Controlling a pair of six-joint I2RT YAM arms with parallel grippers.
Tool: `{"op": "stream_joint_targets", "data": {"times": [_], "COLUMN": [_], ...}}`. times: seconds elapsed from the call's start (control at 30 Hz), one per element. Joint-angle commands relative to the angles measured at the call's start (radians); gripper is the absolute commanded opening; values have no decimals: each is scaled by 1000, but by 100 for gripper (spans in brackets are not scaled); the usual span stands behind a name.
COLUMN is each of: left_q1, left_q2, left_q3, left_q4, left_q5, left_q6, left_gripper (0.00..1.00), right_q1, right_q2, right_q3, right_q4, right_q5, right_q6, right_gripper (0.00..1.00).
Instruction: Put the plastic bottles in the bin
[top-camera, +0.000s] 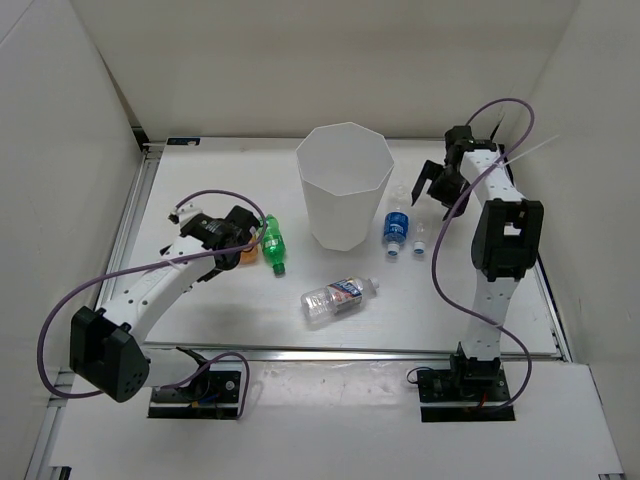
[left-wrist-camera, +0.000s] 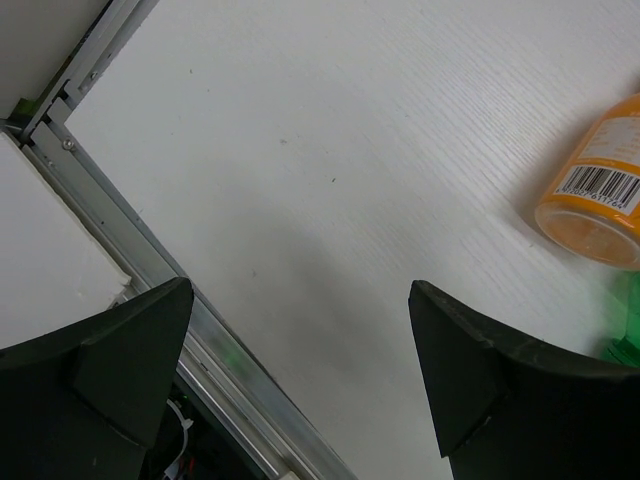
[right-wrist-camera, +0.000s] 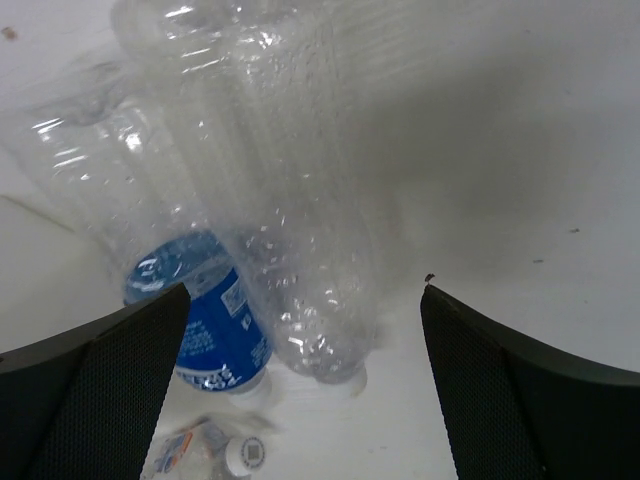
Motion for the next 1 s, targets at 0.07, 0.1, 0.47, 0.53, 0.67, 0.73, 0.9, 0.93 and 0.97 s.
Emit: {"op": "stream_joint_targets", "data": {"times": [0.07,0.1,0.47,0.53,0.67,0.73,0.9,0.93,0.97], "left_q1": [-6,-6,-6,-6,5,16,16,16,16], "left_q2": [-28,-16,47,58,86,95,107,107,107], "left_q3": [-6,-6,-6,-6,15,47,115,124,124], "left_q4": [-32,-32,-32,-32,-32,-32,-41,-41,-41], "left_q5": [-5,-5,-15,-25,-49,-49,-49,-49,-49], "left_q6": [28,28,48,48,28,19,8,8,8], "left_gripper": [100,100,100,100,100,100,100,100,100], "right_q1": [-3,-3,-83,-94,-112,-112,-86,-74,-43], "right_q2": [83,94,112,85,-22,-82,-291,-313,-326], "right_q3": [70,79,-59,-79,-116,-129,-44,-3,102], "right_q4": [8,8,31,31,-6,-6,-41,-41,-55], "right_q5": [-19,-19,-30,-30,-10,-19,-96,-110,-121], "right_q6": [-27,-27,33,24,24,36,80,89,90], "right_gripper": [100,100,77,62,44,42,35,34,34]}}
